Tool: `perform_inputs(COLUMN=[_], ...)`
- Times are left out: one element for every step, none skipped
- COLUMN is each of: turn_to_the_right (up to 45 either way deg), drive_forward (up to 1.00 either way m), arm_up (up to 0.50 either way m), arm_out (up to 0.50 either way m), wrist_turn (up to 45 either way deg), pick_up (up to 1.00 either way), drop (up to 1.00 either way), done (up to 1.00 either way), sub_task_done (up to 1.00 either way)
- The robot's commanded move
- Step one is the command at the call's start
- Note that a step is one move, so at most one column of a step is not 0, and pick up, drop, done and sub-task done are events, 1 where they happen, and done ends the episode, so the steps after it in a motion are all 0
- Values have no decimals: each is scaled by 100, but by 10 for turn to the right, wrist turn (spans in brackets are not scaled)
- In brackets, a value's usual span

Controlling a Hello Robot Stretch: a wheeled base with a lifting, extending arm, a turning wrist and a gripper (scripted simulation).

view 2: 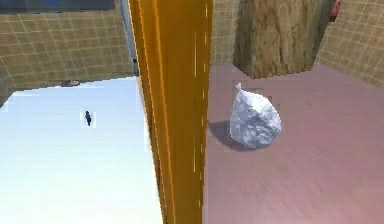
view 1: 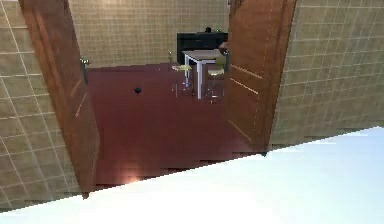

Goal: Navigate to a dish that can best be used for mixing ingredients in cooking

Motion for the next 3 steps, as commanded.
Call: perform_inputs(turn_to_the_right=[0,0,30], drive_forward=[100,100,0], arm_up=[0,0,0], arm_out=[0,0,0], wrist_turn=[0,0,0], pick_up=[0,0,0], drop=[0,0,0], done=[0,0,0], sub_task_done=[0,0,0])
